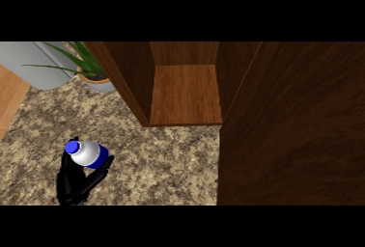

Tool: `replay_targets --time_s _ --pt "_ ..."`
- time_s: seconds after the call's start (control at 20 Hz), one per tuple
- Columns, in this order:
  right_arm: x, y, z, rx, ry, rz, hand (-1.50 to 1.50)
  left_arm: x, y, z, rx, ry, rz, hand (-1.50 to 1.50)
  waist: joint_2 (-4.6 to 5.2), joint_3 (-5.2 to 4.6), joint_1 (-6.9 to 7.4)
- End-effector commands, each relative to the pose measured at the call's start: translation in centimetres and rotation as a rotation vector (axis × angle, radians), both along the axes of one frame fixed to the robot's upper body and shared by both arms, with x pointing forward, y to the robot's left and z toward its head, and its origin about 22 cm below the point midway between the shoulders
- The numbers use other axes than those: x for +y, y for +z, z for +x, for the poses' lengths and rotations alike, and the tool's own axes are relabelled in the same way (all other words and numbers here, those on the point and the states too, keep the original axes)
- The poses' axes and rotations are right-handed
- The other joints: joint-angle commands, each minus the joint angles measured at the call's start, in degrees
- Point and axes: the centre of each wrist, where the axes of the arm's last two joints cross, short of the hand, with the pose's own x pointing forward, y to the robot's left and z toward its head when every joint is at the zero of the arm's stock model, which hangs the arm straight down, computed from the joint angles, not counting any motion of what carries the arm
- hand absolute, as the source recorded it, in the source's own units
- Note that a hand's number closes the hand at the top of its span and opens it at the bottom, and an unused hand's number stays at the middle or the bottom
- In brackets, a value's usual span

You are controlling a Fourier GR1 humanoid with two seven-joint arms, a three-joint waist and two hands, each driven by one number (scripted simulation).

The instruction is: Pick up the bottled water, place it into the cabinet and close the cabinet

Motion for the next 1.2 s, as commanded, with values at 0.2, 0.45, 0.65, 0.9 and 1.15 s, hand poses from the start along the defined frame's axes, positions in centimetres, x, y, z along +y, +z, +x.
replay_targets --time_s 0.2,0.45,0.65,0.9,1.15 --pt "1.4 3.9 -1.3 -0.099 0.028 0.039 -1.50 1.8 -0.5 1.2 -0.149 -0.009 -0.161 1.50 0.01 0.03 0.27" --pt "0.4 4.6 -0.9 -0.075 0.020 0.023 -1.50 1.1 -0.3 1.9 -0.168 -0.049 -0.108 1.50 0.05 0.12 1.08" --pt "0.7 4.2 -1.8 -0.087 0.024 0.008 -1.50 0.9 -0.8 2.1 -0.170 -0.211 -0.126 1.50 0.00 0.06 0.08" --pt "0.7 4.6 -1.7 -0.092 0.048 0.012 -1.50 5.6 0.6 2.3 -0.191 -0.418 -0.100 1.50 0.11 -0.01 0.19" --pt "0.3 4.6 -1.8 -0.093 0.018 0.010 -1.50 3.3 1.6 4.2 -0.225 -0.481 -0.032 1.50 -0.10 0.13 0.62"
